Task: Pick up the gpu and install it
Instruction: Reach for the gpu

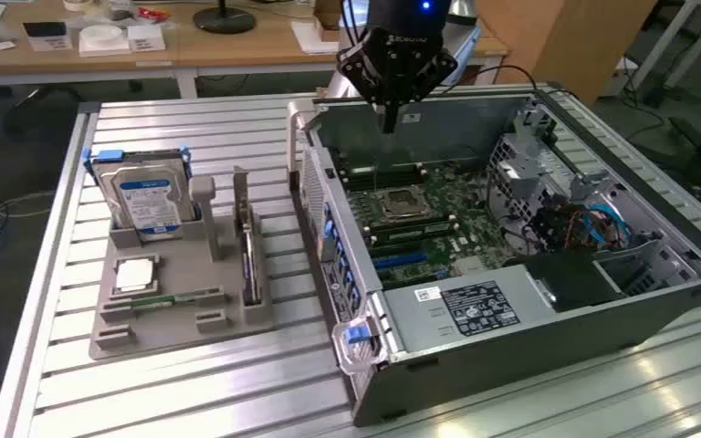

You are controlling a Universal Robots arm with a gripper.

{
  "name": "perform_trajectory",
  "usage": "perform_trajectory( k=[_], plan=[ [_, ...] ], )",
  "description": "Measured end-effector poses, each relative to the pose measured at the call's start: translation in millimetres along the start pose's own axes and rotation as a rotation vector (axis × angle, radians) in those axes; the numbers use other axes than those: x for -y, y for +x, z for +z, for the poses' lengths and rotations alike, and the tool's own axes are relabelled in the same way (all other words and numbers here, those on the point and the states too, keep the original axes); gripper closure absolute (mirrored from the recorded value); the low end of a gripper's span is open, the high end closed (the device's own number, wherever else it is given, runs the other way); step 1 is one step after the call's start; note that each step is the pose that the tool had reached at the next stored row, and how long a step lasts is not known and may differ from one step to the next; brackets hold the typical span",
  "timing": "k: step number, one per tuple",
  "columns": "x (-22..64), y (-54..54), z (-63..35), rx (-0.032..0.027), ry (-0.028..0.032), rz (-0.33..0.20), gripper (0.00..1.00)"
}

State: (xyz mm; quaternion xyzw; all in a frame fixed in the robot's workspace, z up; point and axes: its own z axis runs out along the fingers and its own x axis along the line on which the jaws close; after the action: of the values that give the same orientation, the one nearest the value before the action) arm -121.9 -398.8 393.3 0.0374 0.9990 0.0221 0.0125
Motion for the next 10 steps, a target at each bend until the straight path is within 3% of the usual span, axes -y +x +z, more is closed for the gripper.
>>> perform_trajectory(
  k=[10],
  plan=[
    [0.0, 0.0, 0.0, 0.0, 0.0, 0.0, 0.89]
  ],
)
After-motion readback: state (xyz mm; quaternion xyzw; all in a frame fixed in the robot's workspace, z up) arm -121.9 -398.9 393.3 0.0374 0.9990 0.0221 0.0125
